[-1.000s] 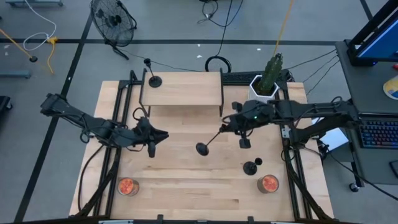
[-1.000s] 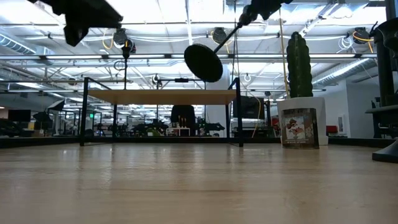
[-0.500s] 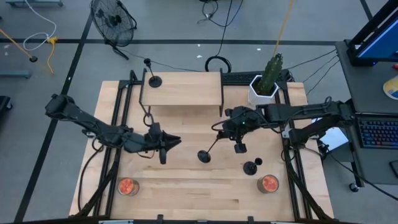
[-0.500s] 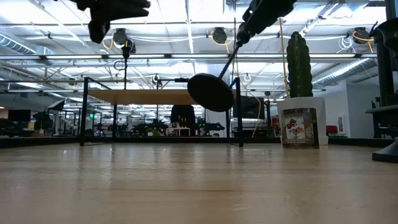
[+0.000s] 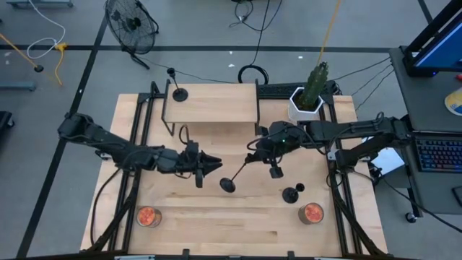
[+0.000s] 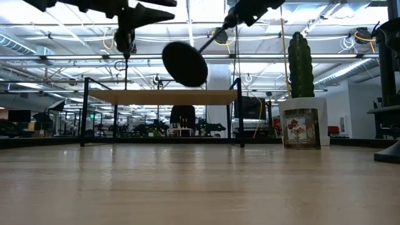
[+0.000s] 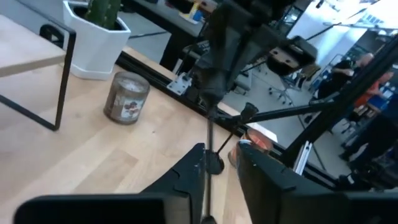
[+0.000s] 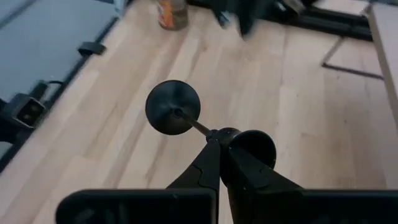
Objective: Pick & Place candle stick holders
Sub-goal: Put the top black candle holder on the shelf
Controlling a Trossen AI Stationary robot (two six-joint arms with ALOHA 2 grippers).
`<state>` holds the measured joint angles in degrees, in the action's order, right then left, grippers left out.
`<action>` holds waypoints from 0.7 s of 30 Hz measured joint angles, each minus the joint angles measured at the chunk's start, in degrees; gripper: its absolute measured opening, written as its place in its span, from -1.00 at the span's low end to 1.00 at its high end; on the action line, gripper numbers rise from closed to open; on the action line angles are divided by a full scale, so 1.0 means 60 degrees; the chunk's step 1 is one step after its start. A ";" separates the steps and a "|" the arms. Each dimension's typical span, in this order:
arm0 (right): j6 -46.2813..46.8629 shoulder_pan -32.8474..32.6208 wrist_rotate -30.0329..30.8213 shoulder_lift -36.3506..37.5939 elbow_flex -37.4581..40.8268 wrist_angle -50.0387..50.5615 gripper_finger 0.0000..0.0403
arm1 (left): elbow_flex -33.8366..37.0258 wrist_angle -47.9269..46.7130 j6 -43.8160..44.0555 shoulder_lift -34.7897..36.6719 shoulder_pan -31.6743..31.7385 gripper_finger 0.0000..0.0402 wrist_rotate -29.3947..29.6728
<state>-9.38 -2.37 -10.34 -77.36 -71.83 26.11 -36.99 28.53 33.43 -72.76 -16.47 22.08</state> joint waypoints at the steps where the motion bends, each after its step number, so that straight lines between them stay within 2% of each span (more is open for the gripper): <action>1: -0.0031 0.0000 -0.0086 -0.0044 0.0000 -0.0123 -0.99 | 0.0000 0.0068 0.0078 -0.0043 0.0085 -0.44 -0.0109; 7: -0.0186 0.0007 -0.0752 -0.0407 -0.0037 -0.0962 -0.99 | 0.0000 0.0656 0.0317 -0.0450 0.0499 -0.18 -0.1018; 11: -0.0469 -0.0007 -0.0836 -0.1006 -0.0691 -0.0414 -0.99 | 0.0000 0.0773 0.0626 -0.0523 0.0625 -0.09 -0.1400; 18: -0.1073 -0.0069 -0.0848 -0.1900 -0.2006 0.0780 -0.99 | 0.0000 0.0747 0.0729 -0.0523 0.0455 -0.11 -0.1521; 21: -0.1120 -0.0070 -0.0896 -0.2114 -0.2238 0.0619 -0.99 | 0.0000 0.0668 0.0729 -0.0523 0.0344 -0.13 -0.1550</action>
<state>-16.10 -2.79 -15.71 -90.05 -85.26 29.83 -36.99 32.54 37.80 -75.90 -14.41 12.78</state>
